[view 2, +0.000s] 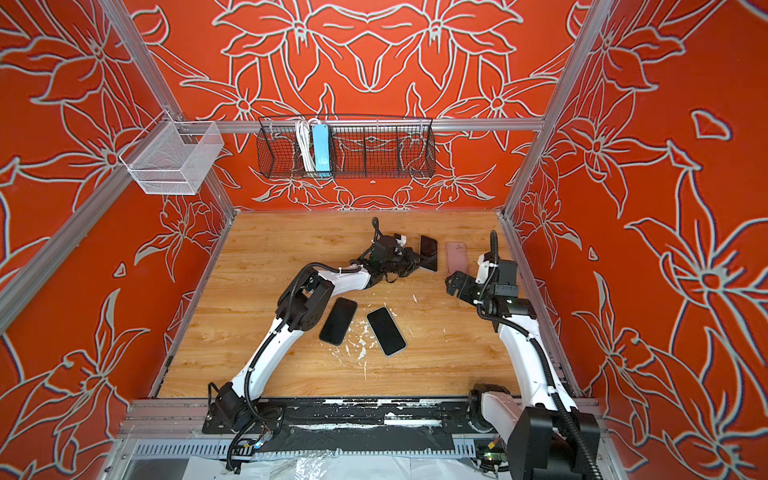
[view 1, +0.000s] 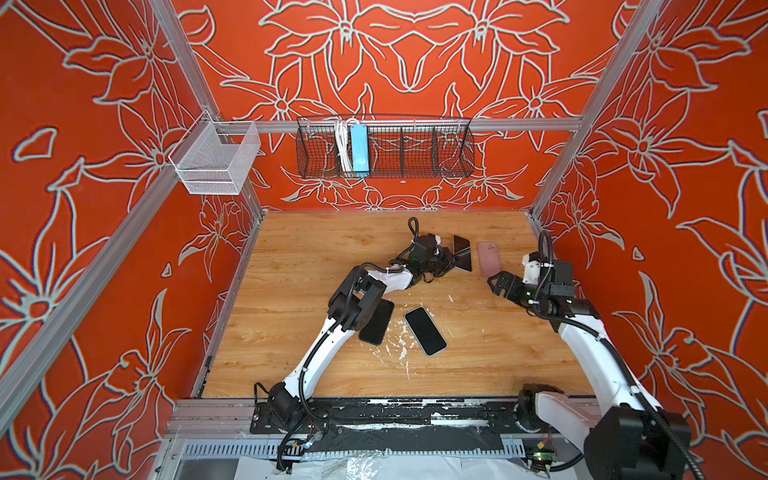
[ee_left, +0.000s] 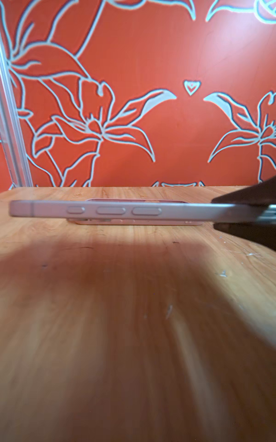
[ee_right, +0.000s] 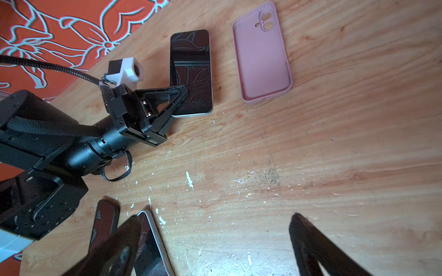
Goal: Take the phone out of the phone case
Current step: 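Lower the bare phone beside the case with the left gripper while the right withdraws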
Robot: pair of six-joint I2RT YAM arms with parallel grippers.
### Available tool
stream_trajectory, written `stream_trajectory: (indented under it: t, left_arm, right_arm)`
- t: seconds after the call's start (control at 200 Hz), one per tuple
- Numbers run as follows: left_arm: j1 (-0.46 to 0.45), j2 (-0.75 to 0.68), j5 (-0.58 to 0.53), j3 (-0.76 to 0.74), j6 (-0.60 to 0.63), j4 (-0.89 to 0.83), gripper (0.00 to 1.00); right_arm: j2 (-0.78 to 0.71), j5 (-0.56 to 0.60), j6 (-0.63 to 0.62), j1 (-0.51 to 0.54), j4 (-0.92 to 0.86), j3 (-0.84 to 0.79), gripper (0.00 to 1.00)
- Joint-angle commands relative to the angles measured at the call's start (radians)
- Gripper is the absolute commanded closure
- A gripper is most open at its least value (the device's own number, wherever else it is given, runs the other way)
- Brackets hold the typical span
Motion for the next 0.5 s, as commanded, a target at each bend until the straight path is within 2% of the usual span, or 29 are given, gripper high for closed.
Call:
stream_trajectory:
  t: [0.0, 0.2, 0.495]
  left_arm:
    - [-0.012, 0.007, -0.001, 0.055, 0.048, -0.050, 1.00]
    - [-0.017, 0.017, -0.021, 0.058, 0.035, -0.064, 1.00]
    - [-0.019, 0.045, -0.043, 0.097, 0.031, -0.092, 0.88]
  right_arm:
    - [0.000, -0.016, -0.012, -0.001, 0.005, -0.014, 0.02]
    - [-0.002, -0.017, -0.011, -0.003, 0.024, -0.028, 0.02]
    - [-0.022, -0.015, -0.012, -0.007, 0.029, -0.040, 0.02]
